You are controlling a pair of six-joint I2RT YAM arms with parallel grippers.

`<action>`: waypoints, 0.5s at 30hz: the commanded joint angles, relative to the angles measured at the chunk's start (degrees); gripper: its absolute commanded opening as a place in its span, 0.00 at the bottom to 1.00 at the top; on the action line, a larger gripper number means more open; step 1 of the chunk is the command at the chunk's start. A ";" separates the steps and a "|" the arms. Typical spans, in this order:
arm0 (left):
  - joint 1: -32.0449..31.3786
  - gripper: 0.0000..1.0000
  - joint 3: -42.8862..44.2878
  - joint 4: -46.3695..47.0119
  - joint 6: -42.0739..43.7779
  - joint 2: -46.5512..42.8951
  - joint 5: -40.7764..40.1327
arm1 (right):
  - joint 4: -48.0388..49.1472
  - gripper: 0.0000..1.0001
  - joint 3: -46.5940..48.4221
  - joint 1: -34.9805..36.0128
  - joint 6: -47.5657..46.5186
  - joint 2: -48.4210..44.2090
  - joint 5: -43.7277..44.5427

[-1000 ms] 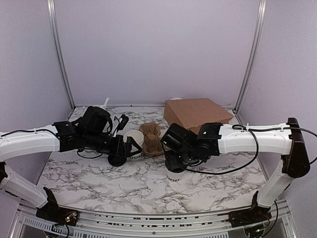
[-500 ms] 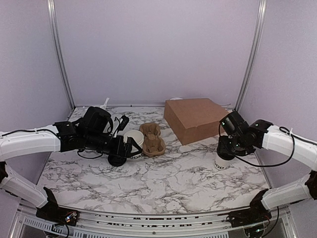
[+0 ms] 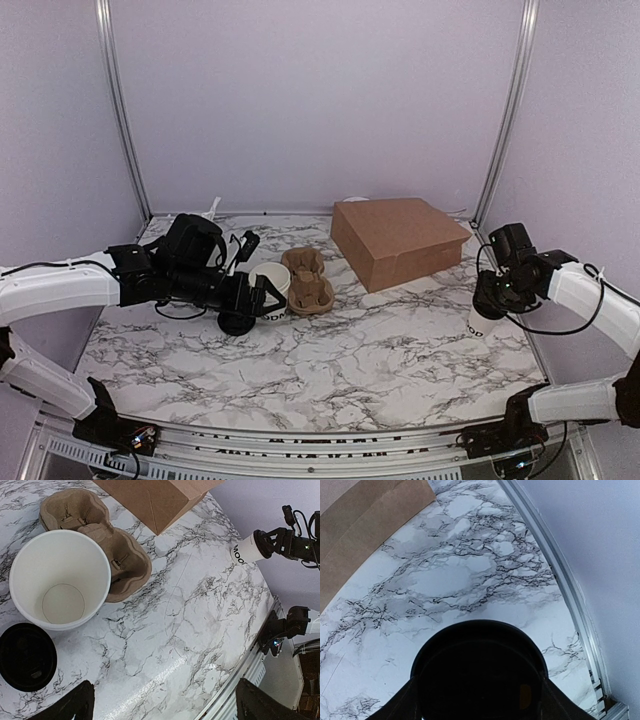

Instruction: Pack the takeout coffee

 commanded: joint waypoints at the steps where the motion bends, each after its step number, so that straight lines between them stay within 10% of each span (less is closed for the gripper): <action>1: 0.46 0.99 -0.32 0.18 0.45 -1.48 -0.14 | 1.51 0.70 0.43 -0.54 -1.12 -0.61 -0.87; 15: 0.59 0.99 -0.91 0.73 0.42 -1.57 0.46 | -2.25 0.95 2.41 -0.58 -0.40 -1.30 1.50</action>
